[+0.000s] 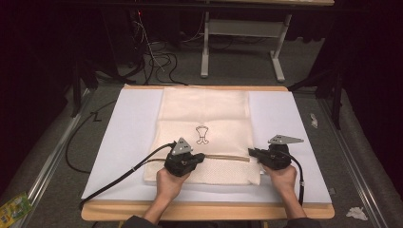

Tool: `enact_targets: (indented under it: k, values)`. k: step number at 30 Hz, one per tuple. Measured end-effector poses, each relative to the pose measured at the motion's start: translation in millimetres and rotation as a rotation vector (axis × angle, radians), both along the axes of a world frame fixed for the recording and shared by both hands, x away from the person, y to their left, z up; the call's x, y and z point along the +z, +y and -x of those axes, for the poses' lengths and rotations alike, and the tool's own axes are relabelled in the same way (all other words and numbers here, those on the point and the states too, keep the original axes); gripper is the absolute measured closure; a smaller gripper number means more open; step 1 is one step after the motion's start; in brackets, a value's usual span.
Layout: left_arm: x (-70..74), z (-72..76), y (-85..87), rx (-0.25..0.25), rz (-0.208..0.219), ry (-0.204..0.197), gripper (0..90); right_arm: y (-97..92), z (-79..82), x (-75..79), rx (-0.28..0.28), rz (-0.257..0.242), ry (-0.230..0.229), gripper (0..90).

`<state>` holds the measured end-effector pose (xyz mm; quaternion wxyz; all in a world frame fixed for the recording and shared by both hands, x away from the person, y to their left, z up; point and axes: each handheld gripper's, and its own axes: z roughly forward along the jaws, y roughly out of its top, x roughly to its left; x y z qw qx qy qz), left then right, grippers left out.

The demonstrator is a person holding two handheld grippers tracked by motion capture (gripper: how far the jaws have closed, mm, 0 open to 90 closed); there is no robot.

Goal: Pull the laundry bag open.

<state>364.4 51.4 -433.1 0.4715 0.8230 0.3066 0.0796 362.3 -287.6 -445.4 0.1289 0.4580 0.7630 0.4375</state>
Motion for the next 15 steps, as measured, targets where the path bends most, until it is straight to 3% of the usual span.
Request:
enact_targets:
  k: [15]
  values:
    - [2.4,1.0,9.5,0.02,0.01,-0.003,87.2,1.0,0.4,1.9,-0.006,0.011,-0.002,87.9]
